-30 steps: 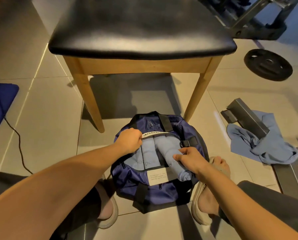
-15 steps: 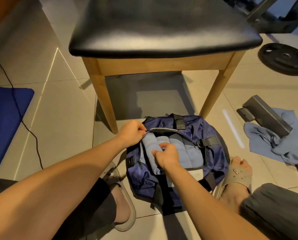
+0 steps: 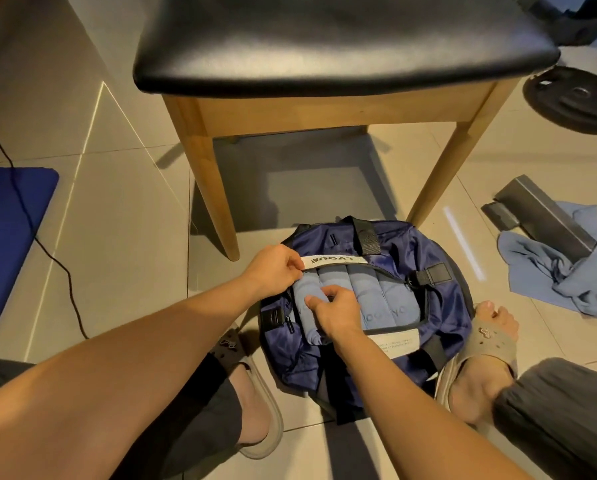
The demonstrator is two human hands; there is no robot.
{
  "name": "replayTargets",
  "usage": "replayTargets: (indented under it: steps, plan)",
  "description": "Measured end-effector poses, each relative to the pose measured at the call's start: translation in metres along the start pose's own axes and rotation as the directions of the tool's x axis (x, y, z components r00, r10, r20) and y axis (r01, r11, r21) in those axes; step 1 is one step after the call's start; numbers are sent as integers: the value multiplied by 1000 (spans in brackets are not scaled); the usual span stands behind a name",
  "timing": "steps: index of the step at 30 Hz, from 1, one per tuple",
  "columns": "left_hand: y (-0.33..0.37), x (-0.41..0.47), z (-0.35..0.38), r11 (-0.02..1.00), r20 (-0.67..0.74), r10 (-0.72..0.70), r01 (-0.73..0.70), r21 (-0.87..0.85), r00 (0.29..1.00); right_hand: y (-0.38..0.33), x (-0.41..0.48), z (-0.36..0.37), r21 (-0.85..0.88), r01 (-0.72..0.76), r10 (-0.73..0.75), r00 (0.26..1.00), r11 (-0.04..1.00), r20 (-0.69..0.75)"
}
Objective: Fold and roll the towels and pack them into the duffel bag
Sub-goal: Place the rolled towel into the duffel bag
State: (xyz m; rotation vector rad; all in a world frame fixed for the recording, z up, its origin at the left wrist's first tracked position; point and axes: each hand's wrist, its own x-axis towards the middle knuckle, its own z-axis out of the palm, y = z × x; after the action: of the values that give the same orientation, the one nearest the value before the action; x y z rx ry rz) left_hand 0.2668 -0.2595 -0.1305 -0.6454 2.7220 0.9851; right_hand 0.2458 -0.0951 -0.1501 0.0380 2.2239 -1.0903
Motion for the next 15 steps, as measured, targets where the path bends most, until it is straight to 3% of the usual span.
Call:
replayTargets:
  steps: [4,9,15]
  plan:
    - [1,1,7,999,52,18,-20,29,998,3,-13,-11,27,-18,14,988,999,154]
    - [0,4,5,999,260,39,-45,15,965,9,-12,-17,59,-21,15,996,998,89]
    - [-1,-4,19,977,163,121,-147,156,979,16,-15,-27,-16,11,-8,990,1000,140]
